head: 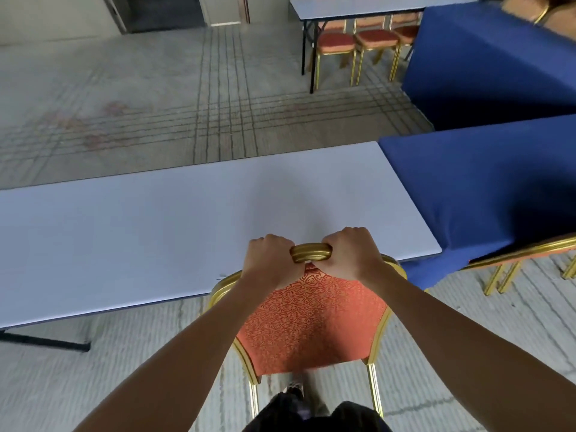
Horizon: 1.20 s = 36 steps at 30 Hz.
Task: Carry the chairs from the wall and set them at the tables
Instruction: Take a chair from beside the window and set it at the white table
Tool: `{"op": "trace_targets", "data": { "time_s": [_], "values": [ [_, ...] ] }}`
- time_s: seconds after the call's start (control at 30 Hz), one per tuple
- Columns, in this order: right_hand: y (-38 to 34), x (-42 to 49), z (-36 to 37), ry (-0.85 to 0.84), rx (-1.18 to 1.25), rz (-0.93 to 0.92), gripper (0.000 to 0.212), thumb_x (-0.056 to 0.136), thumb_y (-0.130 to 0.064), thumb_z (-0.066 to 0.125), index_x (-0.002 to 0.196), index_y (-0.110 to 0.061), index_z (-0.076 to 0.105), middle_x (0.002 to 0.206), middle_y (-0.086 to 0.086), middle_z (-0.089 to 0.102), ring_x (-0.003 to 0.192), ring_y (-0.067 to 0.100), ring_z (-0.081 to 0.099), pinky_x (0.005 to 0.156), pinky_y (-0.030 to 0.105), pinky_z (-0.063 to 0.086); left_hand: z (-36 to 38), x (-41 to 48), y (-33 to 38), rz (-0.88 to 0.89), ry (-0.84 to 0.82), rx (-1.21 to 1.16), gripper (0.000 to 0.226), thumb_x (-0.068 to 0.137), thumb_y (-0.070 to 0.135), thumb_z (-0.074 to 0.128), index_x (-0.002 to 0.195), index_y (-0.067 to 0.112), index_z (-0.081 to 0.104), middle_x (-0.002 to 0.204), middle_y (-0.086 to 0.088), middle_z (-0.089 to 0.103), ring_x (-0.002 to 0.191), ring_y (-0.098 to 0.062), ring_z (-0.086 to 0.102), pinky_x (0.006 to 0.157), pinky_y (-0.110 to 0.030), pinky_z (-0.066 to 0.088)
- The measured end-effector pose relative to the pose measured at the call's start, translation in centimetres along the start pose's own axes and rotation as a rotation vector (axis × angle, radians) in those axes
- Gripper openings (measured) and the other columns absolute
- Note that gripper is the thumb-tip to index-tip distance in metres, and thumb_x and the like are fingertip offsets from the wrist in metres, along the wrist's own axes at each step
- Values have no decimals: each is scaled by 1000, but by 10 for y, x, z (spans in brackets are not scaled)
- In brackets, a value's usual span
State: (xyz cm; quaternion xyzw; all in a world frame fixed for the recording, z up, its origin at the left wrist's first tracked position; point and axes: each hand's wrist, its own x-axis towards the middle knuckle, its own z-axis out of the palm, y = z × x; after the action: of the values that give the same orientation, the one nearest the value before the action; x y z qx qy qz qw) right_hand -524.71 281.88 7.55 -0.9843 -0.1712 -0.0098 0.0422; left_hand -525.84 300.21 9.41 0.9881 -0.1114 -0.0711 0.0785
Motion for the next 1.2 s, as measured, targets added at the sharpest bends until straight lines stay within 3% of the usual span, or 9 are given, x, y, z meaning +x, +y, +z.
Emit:
{"op": "trace_targets", "data": {
  "time_s": [0.27,0.4,0.57,0.67,0.73,0.83,0.97,1.07,1.2],
  "values": [
    [43,6,17,169,63,-36,38,73,-58,53,53,-26,46,47,-7,53,43,16,48,52,21,23,23,31,22,61,87,21,18,81,39,56,70,26,52,69,8,52,66,-13,50,65,-28,32],
    [53,-23,53,101,132,1,39,67,-57,54,51,-22,50,48,-4,54,44,18,54,51,21,21,65,18,38,92,61,57,17,79,42,57,78,25,61,78,8,58,79,-14,57,65,-27,33],
    [64,-63,90,-2,179,-49,39,62,-59,58,60,-20,61,61,-5,59,63,20,61,56,25,30,117,-5,58,94,6,16,25,60,47,59,66,23,65,70,9,62,74,-16,63,62,-26,42],
    [67,-80,101,-79,176,-134,42,67,-64,62,73,-22,66,77,-7,57,78,17,57,61,28,38,135,-20,59,169,16,-33,41,65,64,61,63,24,65,72,12,61,75,-11,61,68,-26,46],
    [65,-92,110,-141,161,-190,47,71,-66,60,80,-21,68,83,-7,55,84,18,54,64,34,48,146,-35,61,176,-8,-45,32,68,56,60,66,24,66,76,11,59,78,-14,61,72,-28,50],
    [65,-106,117,-155,133,-239,44,74,-63,62,80,-19,68,82,-6,54,83,19,54,61,37,50,158,-47,66,170,-42,-17,22,69,43,57,68,24,68,77,11,55,80,-14,58,70,-27,46],
    [63,-117,125,-197,180,-239,43,78,-62,61,85,-20,67,89,-6,54,87,17,52,65,38,50,168,-57,66,153,-64,-16,25,75,45,56,82,29,73,92,14,59,90,-9,58,70,-24,37],
    [58,-131,125,-273,274,-239,36,81,-57,60,91,-23,64,91,-9,57,84,15,55,72,37,51,171,-71,71,137,-170,-40,31,80,45,51,95,32,74,109,19,64,90,-8,63,74,-27,44],
    [51,-173,138,-337,314,-246,29,82,-53,59,92,-26,62,88,-10,64,81,13,60,75,32,50,189,-108,83,136,-263,-51,33,82,45,52,96,28,75,119,16,64,91,-11,65,80,-30,48]
  ]
}}
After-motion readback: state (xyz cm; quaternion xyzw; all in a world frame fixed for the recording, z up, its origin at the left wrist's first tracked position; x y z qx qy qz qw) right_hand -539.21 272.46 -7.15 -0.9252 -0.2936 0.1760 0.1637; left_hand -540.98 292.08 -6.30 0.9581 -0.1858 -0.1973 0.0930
